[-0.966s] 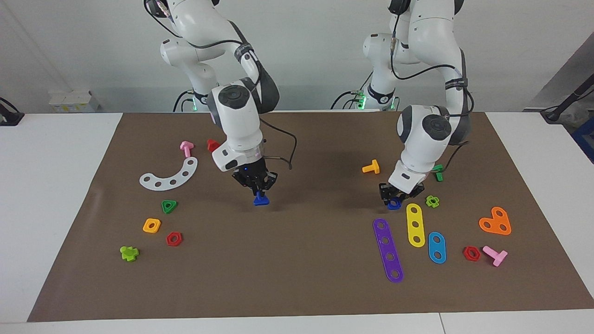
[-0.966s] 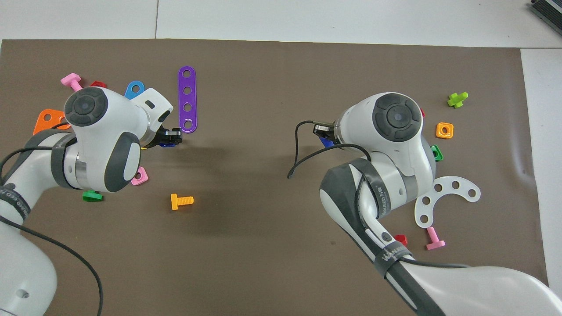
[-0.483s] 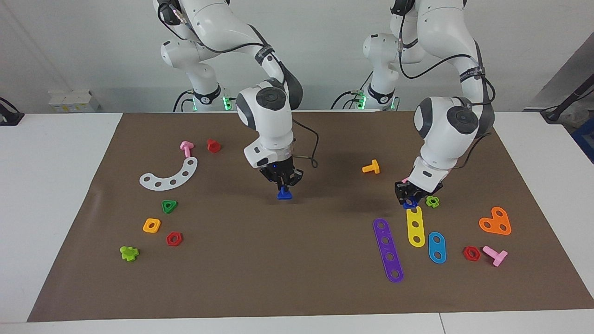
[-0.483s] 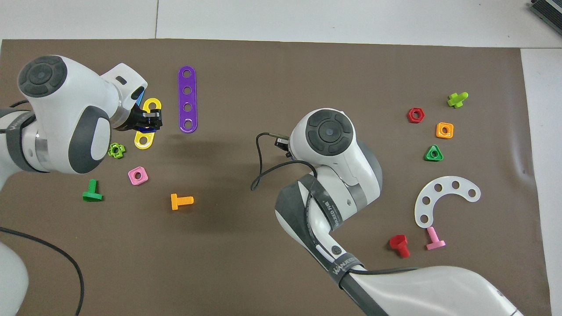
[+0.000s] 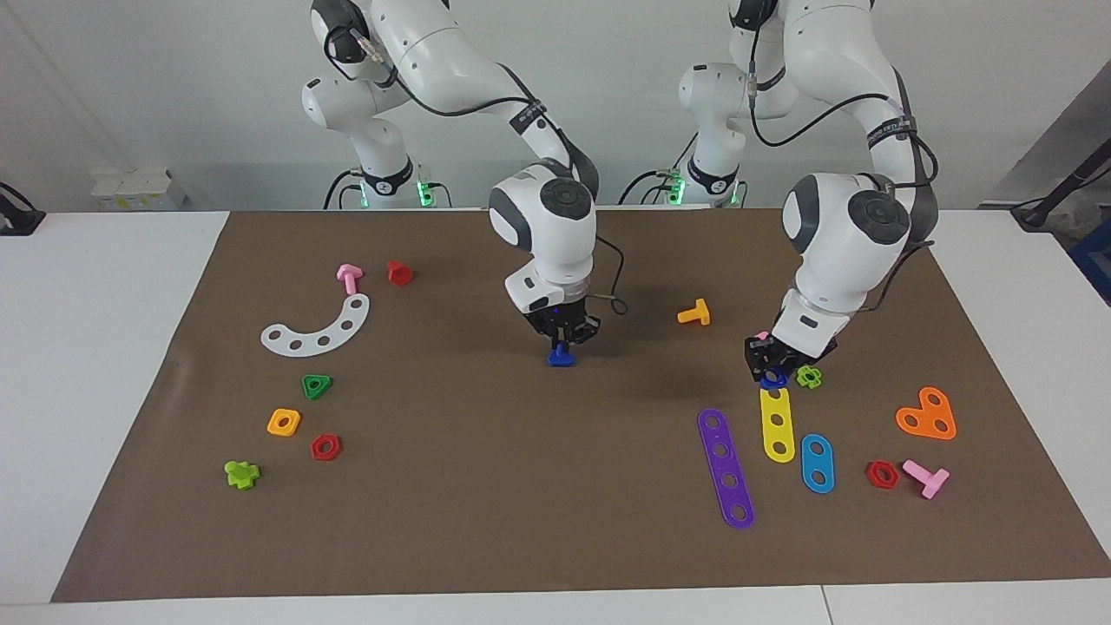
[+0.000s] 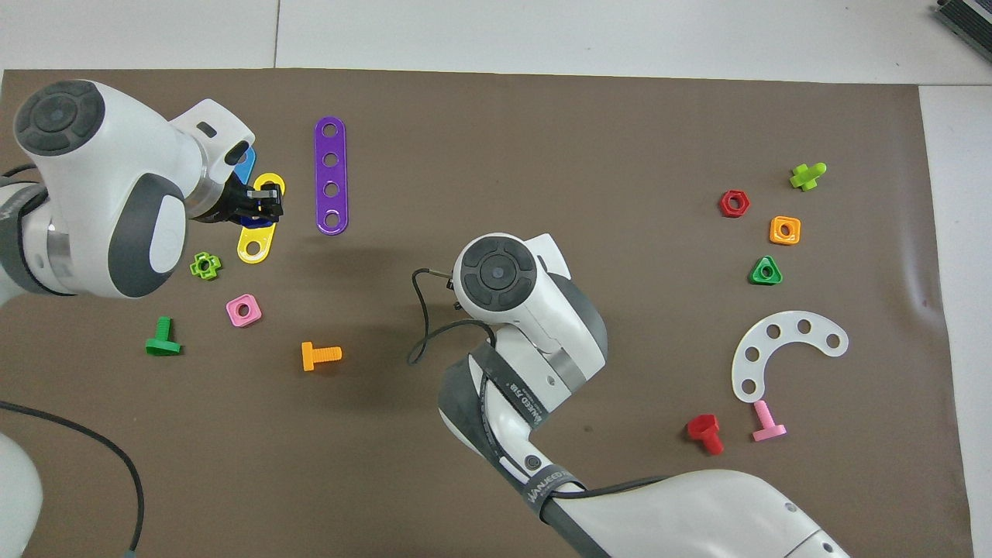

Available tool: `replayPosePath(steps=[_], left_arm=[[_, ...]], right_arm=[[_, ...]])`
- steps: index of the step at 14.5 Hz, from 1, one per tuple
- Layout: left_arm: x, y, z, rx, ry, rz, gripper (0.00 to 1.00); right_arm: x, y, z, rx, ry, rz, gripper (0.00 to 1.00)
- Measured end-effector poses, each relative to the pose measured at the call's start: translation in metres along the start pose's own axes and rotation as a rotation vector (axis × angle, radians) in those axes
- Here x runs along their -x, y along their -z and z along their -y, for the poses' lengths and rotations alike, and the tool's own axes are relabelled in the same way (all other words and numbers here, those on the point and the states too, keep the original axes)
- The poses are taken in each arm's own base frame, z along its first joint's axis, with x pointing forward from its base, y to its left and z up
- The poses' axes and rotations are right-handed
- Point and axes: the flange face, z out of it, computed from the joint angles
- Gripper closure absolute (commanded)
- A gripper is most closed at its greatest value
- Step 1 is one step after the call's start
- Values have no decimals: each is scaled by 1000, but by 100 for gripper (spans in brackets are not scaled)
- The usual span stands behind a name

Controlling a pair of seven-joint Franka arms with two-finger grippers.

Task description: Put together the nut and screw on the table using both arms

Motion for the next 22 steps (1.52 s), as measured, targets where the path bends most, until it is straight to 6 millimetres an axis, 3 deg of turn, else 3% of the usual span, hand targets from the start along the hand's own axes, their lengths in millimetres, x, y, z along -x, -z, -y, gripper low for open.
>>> replayPosePath(steps=[1,3,5,8,10,14,17,19,22], left_arm=[[-1,3,-4,11,1,1,100],[0,5,-17,27,-12,-1,100],[6,4,-45,36,-13,2,100],[25,1,-116,49,21,-4,100],[40,-1,-163,57,21,-5,100],[61,-20,-237,62,31,7,100],[78,-39,-281,71,30,2,100],[87,-48,-298,76,25,-1,100],[94,-56,-304,66,15,13,100]], right_arm=[[-2,1,-1,-1,-2,-2,4],[-4,3,-1,-3,-4,-6,3],[-6,7,0,-8,-6,-11,2],[-22,30,-13,-26,-12,-32,1],[-39,56,-34,-36,3,-48,1],[-63,97,-104,2,35,-36,1],[-84,127,-162,10,42,-43,1],[-98,146,-207,15,39,-50,1],[-120,175,-268,-5,36,-50,1]])
